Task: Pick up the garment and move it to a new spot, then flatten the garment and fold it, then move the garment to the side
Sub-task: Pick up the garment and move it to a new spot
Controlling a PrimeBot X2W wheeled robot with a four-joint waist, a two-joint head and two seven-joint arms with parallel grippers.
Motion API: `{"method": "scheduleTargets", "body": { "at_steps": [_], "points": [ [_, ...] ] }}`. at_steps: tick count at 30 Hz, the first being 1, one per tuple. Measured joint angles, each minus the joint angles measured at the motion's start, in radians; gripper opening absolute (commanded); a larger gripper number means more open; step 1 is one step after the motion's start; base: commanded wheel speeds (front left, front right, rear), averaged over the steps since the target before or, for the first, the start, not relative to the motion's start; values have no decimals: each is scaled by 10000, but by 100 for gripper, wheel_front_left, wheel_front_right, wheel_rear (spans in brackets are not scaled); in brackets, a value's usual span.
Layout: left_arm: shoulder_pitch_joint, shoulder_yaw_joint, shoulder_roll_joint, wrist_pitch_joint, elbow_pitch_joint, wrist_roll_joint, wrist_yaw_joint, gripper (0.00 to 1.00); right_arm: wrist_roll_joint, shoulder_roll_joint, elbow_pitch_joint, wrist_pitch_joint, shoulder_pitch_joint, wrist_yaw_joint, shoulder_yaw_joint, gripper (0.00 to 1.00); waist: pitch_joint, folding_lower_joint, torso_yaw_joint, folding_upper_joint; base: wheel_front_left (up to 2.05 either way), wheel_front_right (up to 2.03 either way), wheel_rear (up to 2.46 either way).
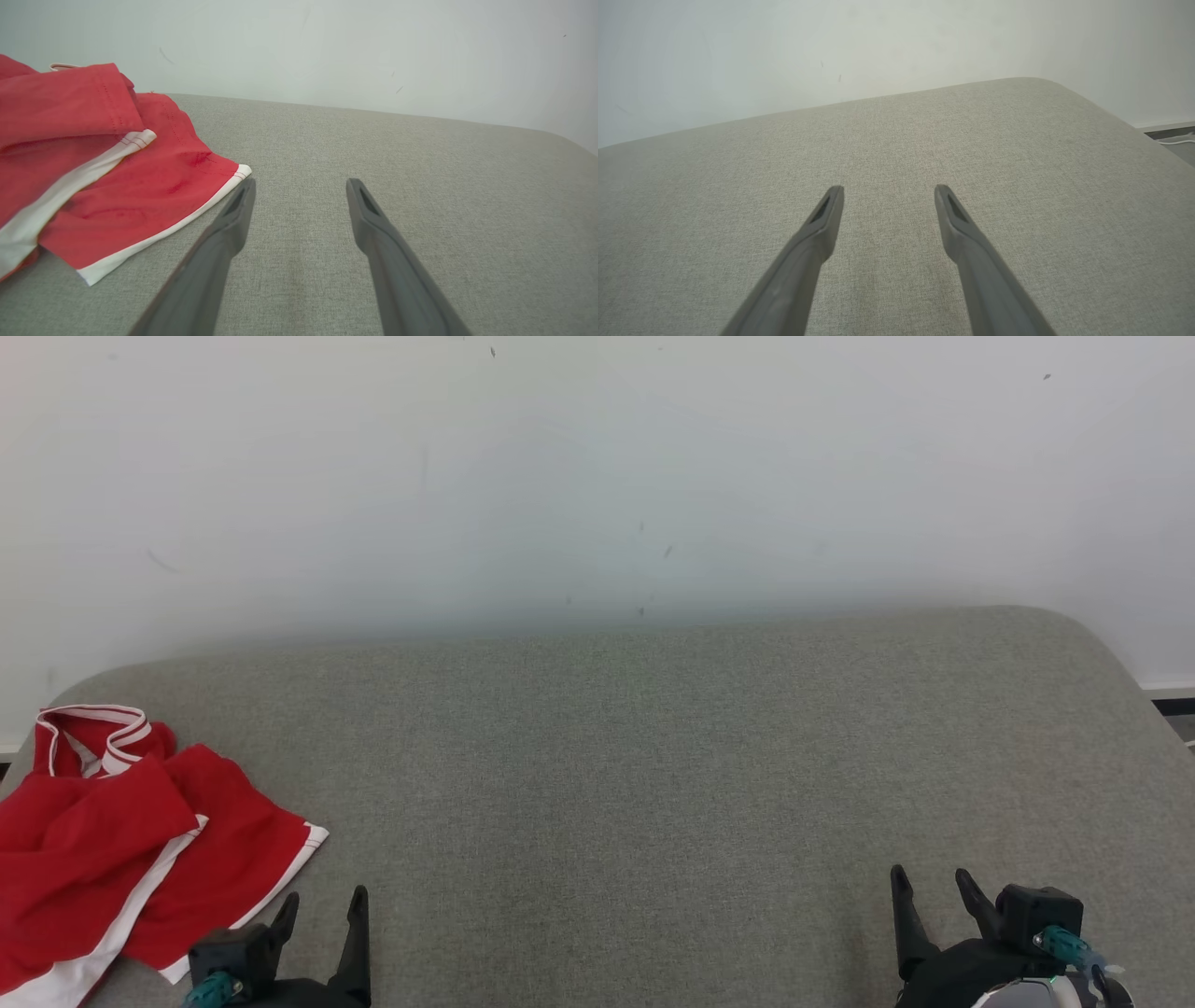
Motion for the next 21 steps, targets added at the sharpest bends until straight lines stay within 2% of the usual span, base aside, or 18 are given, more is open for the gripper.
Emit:
{"method": "scheduleTargets", "body": {
  "at_steps": [14, 21],
  "points": [
    [-245, -36, -25, 445, -219, 130, 0, 100, -221, 25, -353, 355, 241, 0, -441, 100, 19, 0, 344, 0, 0, 0, 0],
    [-244, 125, -19, 581, -336, 385, 0, 100, -299, 77, -593, 564, 264, 0, -389, 100, 61, 0, 1060, 0, 0, 0, 0]
  ]
}}
